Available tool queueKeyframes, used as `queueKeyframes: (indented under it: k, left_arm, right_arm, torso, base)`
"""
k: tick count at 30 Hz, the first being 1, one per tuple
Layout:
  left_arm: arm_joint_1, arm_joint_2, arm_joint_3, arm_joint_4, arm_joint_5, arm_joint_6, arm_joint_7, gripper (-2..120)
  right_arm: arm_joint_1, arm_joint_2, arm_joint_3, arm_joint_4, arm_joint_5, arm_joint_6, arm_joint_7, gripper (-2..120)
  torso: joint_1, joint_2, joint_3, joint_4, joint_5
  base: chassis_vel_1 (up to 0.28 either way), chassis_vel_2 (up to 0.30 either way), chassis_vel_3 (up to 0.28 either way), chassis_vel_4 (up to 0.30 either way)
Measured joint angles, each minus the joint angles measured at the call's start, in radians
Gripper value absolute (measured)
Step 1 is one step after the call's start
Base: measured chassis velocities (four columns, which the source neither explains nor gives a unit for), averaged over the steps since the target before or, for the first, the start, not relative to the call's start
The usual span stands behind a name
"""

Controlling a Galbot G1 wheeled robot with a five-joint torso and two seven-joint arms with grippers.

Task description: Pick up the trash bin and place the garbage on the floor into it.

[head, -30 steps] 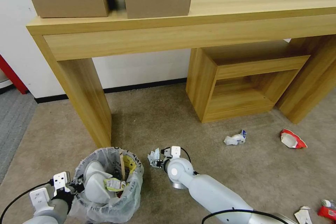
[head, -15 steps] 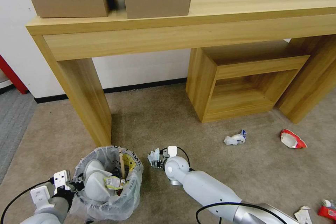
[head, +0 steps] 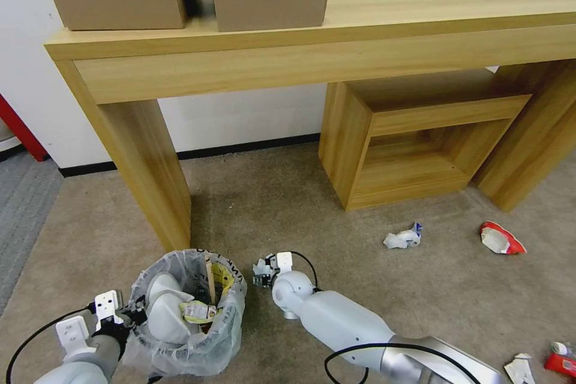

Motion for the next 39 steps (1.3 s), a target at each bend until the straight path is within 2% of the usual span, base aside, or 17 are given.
queueKeyframes:
  k: [9, 12, 17, 22, 23, 26, 28, 31, 32, 34, 39]
  left_arm:
    - [-0.002, -0.002, 0.002, 0.000, -0.001, -0.003, 0.001, 1]
    - [-0.001, -0.004, 0.004, 0.000, -0.001, -0.004, 0.003, 1]
    - [0.001, -0.004, 0.003, -0.002, -0.001, -0.006, 0.004, 1]
    - [0.002, -0.004, 0.002, -0.008, -0.003, -0.007, 0.004, 1]
    - [0.002, -0.004, 0.002, -0.008, -0.003, -0.007, 0.004, 1]
    - [0.002, -0.003, 0.002, -0.011, -0.006, -0.007, 0.004, 1]
    - [0.001, -0.002, 0.002, -0.011, -0.006, -0.007, 0.004, 1]
    - [-0.002, -0.002, 0.004, -0.010, -0.006, -0.007, 0.003, 1]
    - [-0.002, -0.002, 0.004, -0.010, -0.006, -0.007, 0.003, 1]
    - [-0.004, -0.003, 0.006, -0.010, -0.006, -0.007, 0.003, 1]
    - [-0.005, -0.002, 0.007, -0.010, -0.006, -0.007, 0.002, 1]
  right_arm:
    - [0.011, 0.034, -0.026, -0.052, -0.034, 0.011, -0.024, 85]
    - [0.019, 0.056, -0.043, -0.086, -0.049, 0.025, -0.036, 77]
    - [0.031, 0.080, -0.051, -0.122, -0.067, 0.034, -0.045, 70]
    - [0.037, 0.093, -0.055, -0.147, -0.085, 0.042, -0.051, 51]
    - [0.037, 0.093, -0.055, -0.147, -0.085, 0.042, -0.051, 51]
    - [0.035, 0.093, -0.052, -0.163, -0.098, 0.046, -0.054, 36]
    - [0.032, 0.090, -0.052, -0.163, -0.101, 0.048, -0.054, 32]
    - [0.024, 0.072, -0.049, -0.150, -0.105, 0.050, -0.054, 18]
    - [0.024, 0.072, -0.049, -0.150, -0.105, 0.050, -0.054, 18]
    - [0.018, 0.055, -0.049, -0.136, -0.105, 0.052, -0.054, 8]
    - [0.010, 0.027, -0.049, -0.113, -0.105, 0.055, -0.053, 0]
  torso:
    - [0.000, 0.000, 0.000, 0.0000, 0.0000]
    - [0.000, 0.000, 0.000, -0.0001, 0.0000]
    - [0.000, 0.000, 0.000, 0.0000, 0.0000]
    - [0.000, 0.000, 0.000, 0.0000, 0.0001]
    - [0.000, 0.000, 0.000, 0.0000, 0.0001]
    - [0.000, 0.000, 0.000, 0.0000, 0.0000]
    - [0.000, 0.000, 0.000, 0.0000, 0.0001]
    - [0.000, 0.000, 0.000, -0.0002, 0.0001]
    - [0.000, 0.000, 0.000, -0.0002, 0.0001]
    - [0.000, 0.000, 0.000, 0.0000, 0.0002]
    - [0.000, 0.000, 0.000, -0.0002, 0.0001]
  base:
    - [0.000, 0.000, 0.000, 0.000]
    - [0.000, 0.000, 0.000, 0.000]
    - [0.000, 0.000, 0.000, 0.000]
    - [0.000, 0.000, 0.000, 0.000]
    - [0.000, 0.000, 0.000, 0.000]
    - [0.000, 0.000, 0.000, 0.000]
    - [0.000, 0.000, 0.000, 0.000]
    - [0.000, 0.000, 0.000, 0.000]
    - [0.000, 0.000, 0.000, 0.000]
    - [0.000, 0.000, 0.000, 0.000]
    - [0.000, 0.000, 0.000, 0.000]
